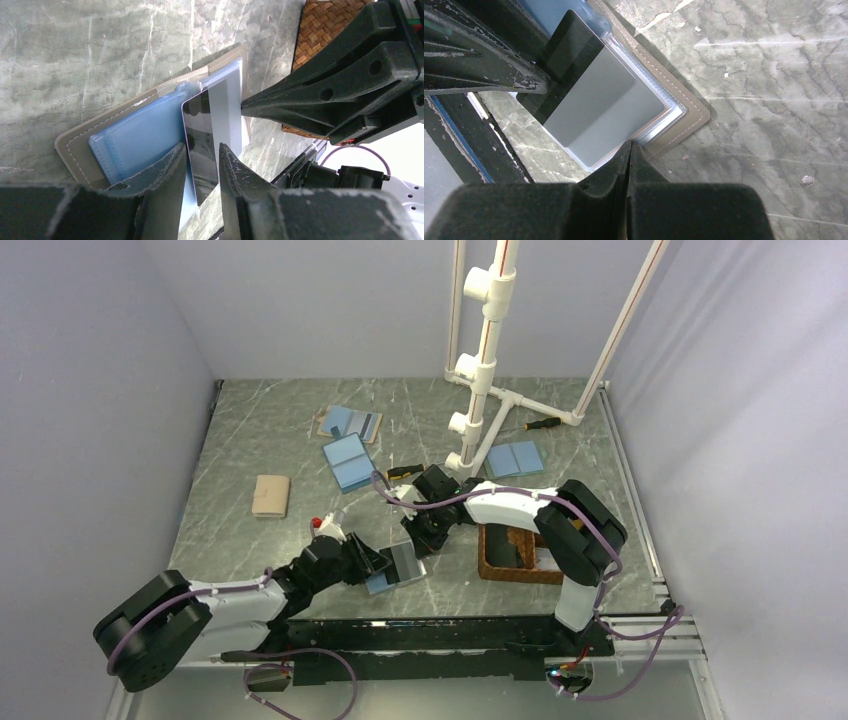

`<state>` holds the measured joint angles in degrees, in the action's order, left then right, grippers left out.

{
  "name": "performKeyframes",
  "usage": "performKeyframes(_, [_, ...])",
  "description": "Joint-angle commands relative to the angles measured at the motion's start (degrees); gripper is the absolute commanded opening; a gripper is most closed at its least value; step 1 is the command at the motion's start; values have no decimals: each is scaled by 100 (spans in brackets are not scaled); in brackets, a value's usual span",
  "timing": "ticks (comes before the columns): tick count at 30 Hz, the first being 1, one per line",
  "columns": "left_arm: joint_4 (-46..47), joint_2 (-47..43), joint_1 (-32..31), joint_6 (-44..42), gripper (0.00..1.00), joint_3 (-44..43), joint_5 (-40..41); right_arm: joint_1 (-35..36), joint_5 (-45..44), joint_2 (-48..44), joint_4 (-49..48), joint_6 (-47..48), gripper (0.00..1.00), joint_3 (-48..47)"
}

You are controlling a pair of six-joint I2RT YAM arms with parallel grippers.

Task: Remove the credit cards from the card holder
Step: Remove the credit card from the card holder, then place the credit card in the storage box.

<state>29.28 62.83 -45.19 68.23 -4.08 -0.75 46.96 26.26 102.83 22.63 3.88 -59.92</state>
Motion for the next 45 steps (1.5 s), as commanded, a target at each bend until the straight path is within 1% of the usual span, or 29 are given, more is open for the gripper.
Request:
performKeyframes(1, [298, 193, 34, 271, 36, 102, 58, 33, -17, 133, 4, 76, 0, -90])
performKeyframes(7, [754, 597, 28, 467, 34, 153, 63, 33, 7, 141, 4, 76, 0, -89])
performKeyframes(9, [852, 723, 34, 465, 32, 125, 60, 33, 8, 142, 4, 72, 0, -89])
performKeyframes(12, [975, 840, 34, 385, 18, 109, 58, 33, 18, 141, 20, 83, 0, -97])
performKeyframes(14, [891, 772, 29, 273, 2, 109, 58, 33, 10, 145, 30, 89, 0, -105])
performKeyframes(15, [763, 677, 30, 218, 0, 109, 58, 33, 3, 142, 31, 89, 0, -107])
performKeyframes(17, [278, 352, 43, 43, 0, 60, 60, 33, -22, 143, 38, 91, 0, -108])
performKeyframes(18, [-86, 107, 42, -37, 0, 12, 234, 33, -52, 148, 39, 92, 0, -103])
performKeyframes(19, [-567, -170, 45, -135, 0, -49, 311, 33, -100, 150, 39, 88, 0, -110])
performKeyframes(20, [-1236, -469, 52, -213, 0, -124, 379, 34, -156, 162, 44, 92, 0, -112])
performKeyframes(22, [-2237, -1257, 60, -338, 0, -255, 589, 33, -243, 193, 69, 96, 0, -141])
performKeyframes(25, [-3490, -2261, 79, -424, 0, -383, 765, 33, -209, 198, 90, 115, 0, -159])
performKeyframes(29, [-4446, -3374, 109, -607, 0, -464, 779, 33, -55, 112, 168, 218, 0, -207])
performKeyframes(33, [-4753, -4206, 114, -1067, 0, -486, 618, 33, 428, -107, 491, 802, 0, -361])
performKeyframes(37, [-4659, -4741, 113, -1751, 0, -544, 409, 33, 1407, -328, 1287, 1919, 0, -602])
performKeyframes(39, [-4579, -4819, 116, -2045, 0, -603, 323, 39, 1587, -459, 1587, 2320, 0, -672])
performKeyframes(41, [-4398, -4797, 120, -2336, 0, -633, 166, 41, 1634, -617, 1711, 2532, 0, -700])
performKeyframes(45, [-3778, -4501, 116, -2808, 0, -632, -238, 44, 1857, -967, 2045, 3079, 4, -716])
